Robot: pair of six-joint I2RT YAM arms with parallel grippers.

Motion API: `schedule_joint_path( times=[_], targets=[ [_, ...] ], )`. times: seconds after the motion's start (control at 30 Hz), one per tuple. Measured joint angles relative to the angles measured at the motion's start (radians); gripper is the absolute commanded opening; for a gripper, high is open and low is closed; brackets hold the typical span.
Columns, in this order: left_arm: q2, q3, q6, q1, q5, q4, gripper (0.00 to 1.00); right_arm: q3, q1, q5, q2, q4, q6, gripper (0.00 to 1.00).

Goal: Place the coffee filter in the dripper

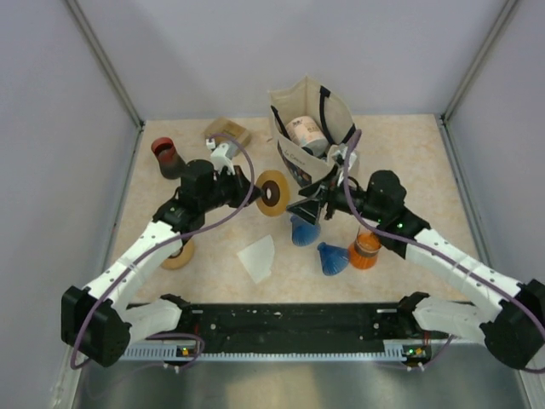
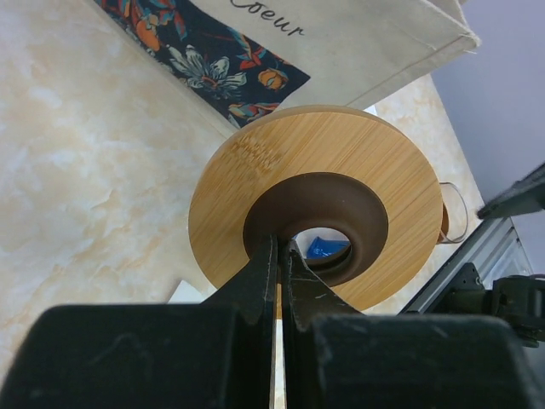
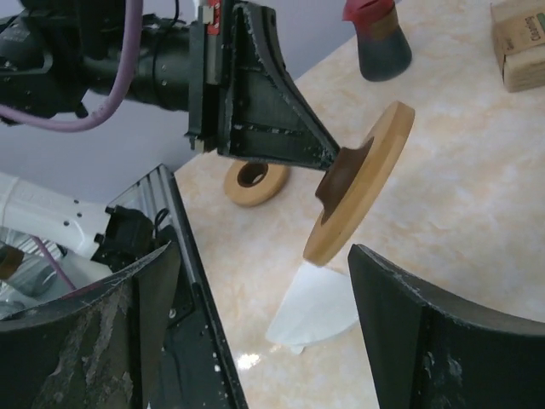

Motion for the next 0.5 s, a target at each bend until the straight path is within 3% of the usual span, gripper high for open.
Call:
schedule_joint_path(
  times=[0.23,0.4,0.47,0.5],
  targets=[
    [0.0,0.0,-0.005,-0.045,-0.018,0.023,0.0,0.096,0.033,0.09,0.196,0.022,-0.014,0.68],
    [0.0,0.0,-0.013,-0.067,-0.051,0.023,0.0,0.116,0.08,0.177,0.23,-0.031,-0.064,0.16],
    [0.0,0.0,-0.017,-0.071,-0.063,0.022,0.0,0.117,0.087,0.195,0.23,-0.032,-0.079,0.01],
    [0.0,0.0,-0.021,-0.072,-0.066,0.023,0.02,0.117,0.084,0.219,0.23,-0.034,-0.092,0.0]
  ],
)
